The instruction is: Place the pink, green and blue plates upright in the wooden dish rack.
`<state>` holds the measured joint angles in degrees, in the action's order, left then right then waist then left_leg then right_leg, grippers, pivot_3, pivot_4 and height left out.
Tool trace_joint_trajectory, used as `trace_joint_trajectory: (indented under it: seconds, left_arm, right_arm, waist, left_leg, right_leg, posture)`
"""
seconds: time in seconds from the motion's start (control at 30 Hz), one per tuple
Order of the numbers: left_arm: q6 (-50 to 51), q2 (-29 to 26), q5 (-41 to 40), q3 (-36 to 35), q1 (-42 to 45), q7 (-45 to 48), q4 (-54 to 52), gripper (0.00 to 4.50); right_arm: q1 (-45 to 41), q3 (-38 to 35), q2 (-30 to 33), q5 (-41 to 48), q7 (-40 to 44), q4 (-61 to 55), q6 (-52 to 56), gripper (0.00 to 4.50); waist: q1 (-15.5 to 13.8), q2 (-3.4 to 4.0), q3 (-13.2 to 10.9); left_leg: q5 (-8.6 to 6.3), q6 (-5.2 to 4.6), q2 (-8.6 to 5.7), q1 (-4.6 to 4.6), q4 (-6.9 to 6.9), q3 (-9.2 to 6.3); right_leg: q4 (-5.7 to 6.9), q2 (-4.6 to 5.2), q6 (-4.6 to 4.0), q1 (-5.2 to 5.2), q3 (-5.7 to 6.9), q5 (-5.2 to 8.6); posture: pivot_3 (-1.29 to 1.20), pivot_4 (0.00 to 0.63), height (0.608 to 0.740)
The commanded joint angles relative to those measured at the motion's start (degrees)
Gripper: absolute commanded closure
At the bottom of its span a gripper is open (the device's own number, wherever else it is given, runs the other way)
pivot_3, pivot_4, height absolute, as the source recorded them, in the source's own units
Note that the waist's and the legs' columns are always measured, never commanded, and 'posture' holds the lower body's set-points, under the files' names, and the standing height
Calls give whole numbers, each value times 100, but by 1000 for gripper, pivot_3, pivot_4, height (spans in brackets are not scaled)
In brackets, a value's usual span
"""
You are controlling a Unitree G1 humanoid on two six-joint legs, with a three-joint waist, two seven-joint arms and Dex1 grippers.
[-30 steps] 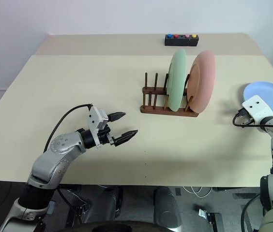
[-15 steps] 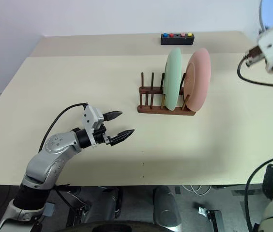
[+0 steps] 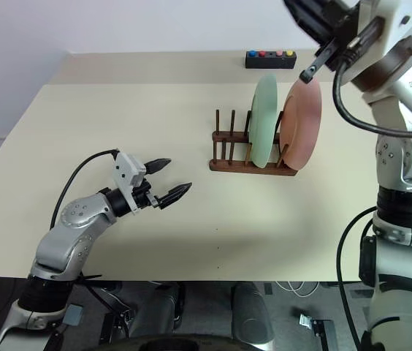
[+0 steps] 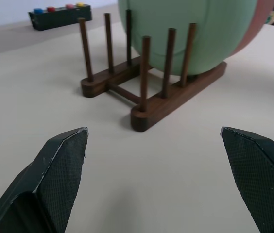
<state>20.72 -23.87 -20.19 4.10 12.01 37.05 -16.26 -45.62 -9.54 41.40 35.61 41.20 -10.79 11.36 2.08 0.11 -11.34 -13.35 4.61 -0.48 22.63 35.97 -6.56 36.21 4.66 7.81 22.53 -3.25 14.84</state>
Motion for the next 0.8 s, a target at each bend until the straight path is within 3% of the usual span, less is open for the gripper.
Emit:
trace_joint_trajectory:
  seconds: [0.03, 0.2, 0.4, 0.8]
  left_arm:
    - [-198, -170, 20, -387, 46, -16, 35, 0]
    - [-288, -325, 24, -551, 6, 72, 168, 0]
    - [-349, -342, 93, -537, -96, 57, 169, 0]
    - [-371, -316, 108, -544, -178, 47, 163, 0]
  right_arm:
    - [5, -130, -339, 1457, -102, -907, 863, 4479]
    - [57, -98, -1025, 2500, -1003, -1231, 1740, 4479]
    - [254, 40, -1856, 3056, -2225, -1126, 2389, 4479]
    - [802, 54, -2573, 3000, -3565, -1008, 2817, 4479]
  waist:
    - [23, 0, 0]
    - [33, 0, 0]
    - [17, -3, 2]
    - [35, -3, 2]
  left_leg:
    - [0, 0, 1, 0, -2, -1]
    - [0, -1, 3, 0, -5, -1]
    - [0, -1, 3, 6, -4, -1]
    - [0, -1, 4, 29, -5, -1]
  right_leg:
    - [1, 0, 0, 1, 0, 0]
    - [4, -2, -1, 7, 0, 0]
    - [3, -2, -1, 11, 1, 0]
    - [9, -5, -1, 38, 1, -1]
  posture:
    - [0, 150, 734]
    - [0, 150, 734]
    - [0, 150, 734]
    - [0, 150, 734]
